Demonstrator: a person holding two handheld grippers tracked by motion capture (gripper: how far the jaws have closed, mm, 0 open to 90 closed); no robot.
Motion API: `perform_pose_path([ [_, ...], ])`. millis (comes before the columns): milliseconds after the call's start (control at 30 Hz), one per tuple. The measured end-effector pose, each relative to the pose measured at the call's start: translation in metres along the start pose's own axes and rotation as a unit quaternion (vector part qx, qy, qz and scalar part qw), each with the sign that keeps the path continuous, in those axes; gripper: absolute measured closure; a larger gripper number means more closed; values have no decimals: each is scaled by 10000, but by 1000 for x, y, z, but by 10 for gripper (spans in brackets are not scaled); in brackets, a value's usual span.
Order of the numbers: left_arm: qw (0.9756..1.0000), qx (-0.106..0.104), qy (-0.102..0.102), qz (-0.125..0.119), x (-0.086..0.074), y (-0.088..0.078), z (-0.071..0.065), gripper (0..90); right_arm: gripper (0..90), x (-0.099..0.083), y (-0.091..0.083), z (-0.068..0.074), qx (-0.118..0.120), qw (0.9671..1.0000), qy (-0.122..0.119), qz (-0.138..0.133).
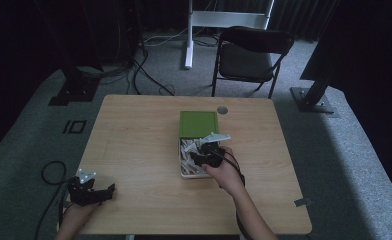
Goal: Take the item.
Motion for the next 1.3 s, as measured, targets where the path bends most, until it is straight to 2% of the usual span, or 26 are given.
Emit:
perform_pose_path([
  [167, 10000, 1, 2, 2, 0, 0, 0, 7, 632, -3, 6, 2, -155, 9998, -107, -8],
  [267, 10000, 1, 1, 0, 0, 0, 0, 7, 700, -6, 9, 4, -267, 9995, -193, -36],
  [400, 10000, 2, 2, 2, 0, 0, 0, 7, 773, -8, 10, 4, -237, 9996, -167, 15],
  [500, 10000, 1, 10, 5, 0, 0, 0, 7, 782, -7, 5, 4, -162, 9998, -134, -15],
  [600, 10000, 3, 5, 1, 0, 0, 0, 7, 781, -3, -3, 3, -126, 9997, -114, -156],
  [800, 10000, 0, -3, 1, 0, 0, 0, 7, 778, 4, -18, 0, 112, 9995, 7, -294],
  [1100, 10000, 2, 4, -2, 0, 0, 0, 7, 774, 14, -33, -5, 194, 9980, 189, -568],
  [1133, 10000, 2, 4, -3, 0, 0, 0, 7, 784, 16, -37, -5, 132, 9985, 64, -535],
  [1200, 10000, 2, 3, -3, 0, 0, 0, 6, 787, 17, -41, -6, 68, 9983, -31, -580],
  [1300, 10000, 3, 3, -3, 0, 0, 0, 7, 787, 19, -45, -7, 53, 9982, -65, -595],
])
Point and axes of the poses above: each handheld gripper's, and its own axes: y roughly forward along the jaws, x roughly out of its top, z roughly to its left, the point moved 2 cm from there along y, roughly forward along the jaws, and after that the axes turned 3 degrees about y, right-handed, at the moved point
